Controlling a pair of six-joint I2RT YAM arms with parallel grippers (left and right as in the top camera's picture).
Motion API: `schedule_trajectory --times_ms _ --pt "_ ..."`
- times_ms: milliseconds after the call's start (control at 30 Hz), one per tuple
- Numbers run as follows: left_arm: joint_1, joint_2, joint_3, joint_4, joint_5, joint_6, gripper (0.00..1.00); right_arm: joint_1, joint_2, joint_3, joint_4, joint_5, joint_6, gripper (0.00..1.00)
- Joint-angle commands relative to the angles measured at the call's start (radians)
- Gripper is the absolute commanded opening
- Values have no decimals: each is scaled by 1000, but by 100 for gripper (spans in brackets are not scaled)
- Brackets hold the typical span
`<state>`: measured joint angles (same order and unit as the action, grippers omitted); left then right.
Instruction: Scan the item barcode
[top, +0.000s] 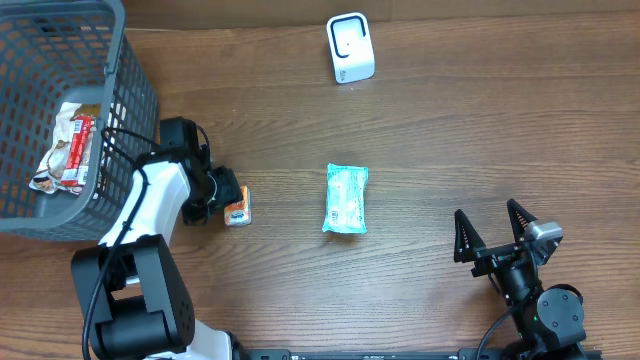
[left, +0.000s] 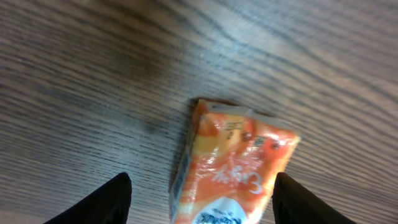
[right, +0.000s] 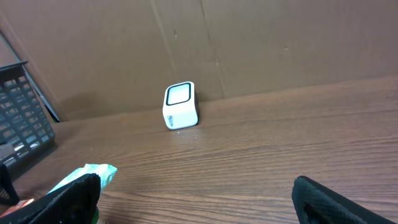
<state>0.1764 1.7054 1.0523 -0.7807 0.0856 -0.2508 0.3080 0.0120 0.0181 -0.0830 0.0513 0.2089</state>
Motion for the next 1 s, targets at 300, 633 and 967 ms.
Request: schedule_trajectory --times_ms 300,633,967 --pt "-8 -6 -134 170 99 20 60 -3 -5 -10 4 -2 -5 100" --pt "-48 -6 -135 174 99 27 48 -3 -5 -10 4 -2 -5 100" --pt "-87 -6 -134 191 98 27 31 -3 -5 -10 4 -2 -5 100"
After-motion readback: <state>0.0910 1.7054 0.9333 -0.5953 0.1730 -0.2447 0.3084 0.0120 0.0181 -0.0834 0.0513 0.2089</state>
